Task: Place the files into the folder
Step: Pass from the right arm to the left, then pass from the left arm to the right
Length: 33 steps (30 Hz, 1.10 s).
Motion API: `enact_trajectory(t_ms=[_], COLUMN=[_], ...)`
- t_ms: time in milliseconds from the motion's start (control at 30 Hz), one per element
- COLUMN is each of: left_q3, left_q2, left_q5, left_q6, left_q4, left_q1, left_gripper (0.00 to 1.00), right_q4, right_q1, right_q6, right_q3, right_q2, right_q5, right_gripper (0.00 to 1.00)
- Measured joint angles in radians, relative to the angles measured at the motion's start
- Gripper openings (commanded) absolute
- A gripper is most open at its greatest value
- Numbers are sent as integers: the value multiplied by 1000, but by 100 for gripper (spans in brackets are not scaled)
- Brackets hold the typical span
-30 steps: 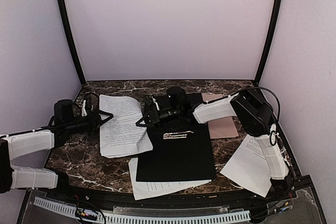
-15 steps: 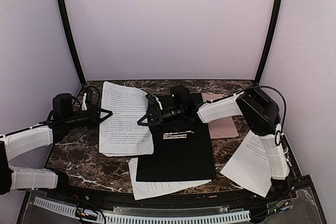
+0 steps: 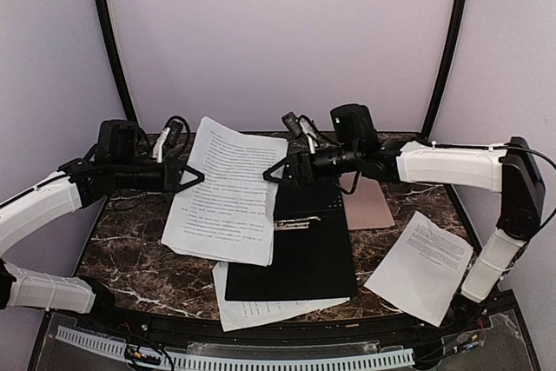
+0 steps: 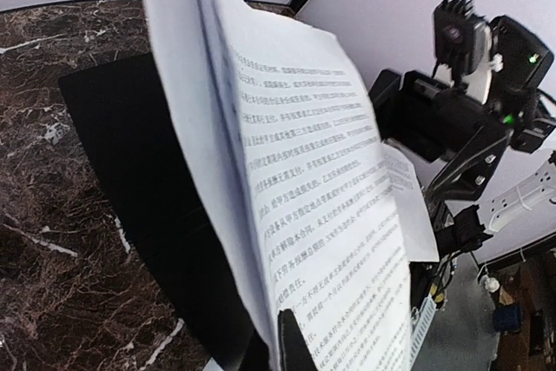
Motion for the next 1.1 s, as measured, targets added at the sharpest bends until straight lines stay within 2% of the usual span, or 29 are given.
enact_trajectory(t_ms=[200,333,467,767,1100], left_q3=[145,229,307,422,465], left_q2=[56,72,96,203,247], left_q5=[-47,-63,-88,-143,-145], left_q6=[156,254,348,519,589], left_q4=[-200,-304,-390,-553,-598], left_q1=[-71,-128,-204,-366,-419], left_gripper=[1,1,1,1,1], right_q4=[-183,-295,-369,-420,-441], right_q1=[-34,-48,-50,-50,-32], right_q6=[-176,-278,-368,-541,-608], right_q3=[3,29,36,34,26], right_q2=[-166,-207,-230,-261,-211], right_q5=[164,251,277,104,-96], right_gripper=[83,84,83,82,71])
